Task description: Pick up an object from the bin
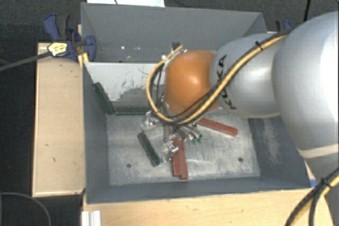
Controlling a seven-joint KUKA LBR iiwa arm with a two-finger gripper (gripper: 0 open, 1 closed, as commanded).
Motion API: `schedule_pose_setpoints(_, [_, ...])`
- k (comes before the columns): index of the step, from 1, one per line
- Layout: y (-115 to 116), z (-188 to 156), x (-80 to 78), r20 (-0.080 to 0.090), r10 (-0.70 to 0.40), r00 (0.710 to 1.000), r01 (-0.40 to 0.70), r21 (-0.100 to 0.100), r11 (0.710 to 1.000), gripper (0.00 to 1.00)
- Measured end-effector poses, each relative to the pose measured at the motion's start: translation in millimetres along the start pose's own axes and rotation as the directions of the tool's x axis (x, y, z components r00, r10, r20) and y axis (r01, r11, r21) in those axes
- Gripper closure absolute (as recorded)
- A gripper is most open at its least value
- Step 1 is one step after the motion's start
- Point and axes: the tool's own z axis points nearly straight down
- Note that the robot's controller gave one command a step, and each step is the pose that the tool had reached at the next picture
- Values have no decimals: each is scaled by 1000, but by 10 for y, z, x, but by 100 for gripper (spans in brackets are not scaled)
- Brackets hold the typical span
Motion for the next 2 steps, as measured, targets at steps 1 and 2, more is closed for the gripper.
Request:
schedule_pose_setpoints(1, [222, -53, 285, 1, -247, 969, 247, -1, 969, 0])
schedule_pose_setpoints(2, [84, 53, 235, 4, -496, 868, 496, 1, 868, 100])
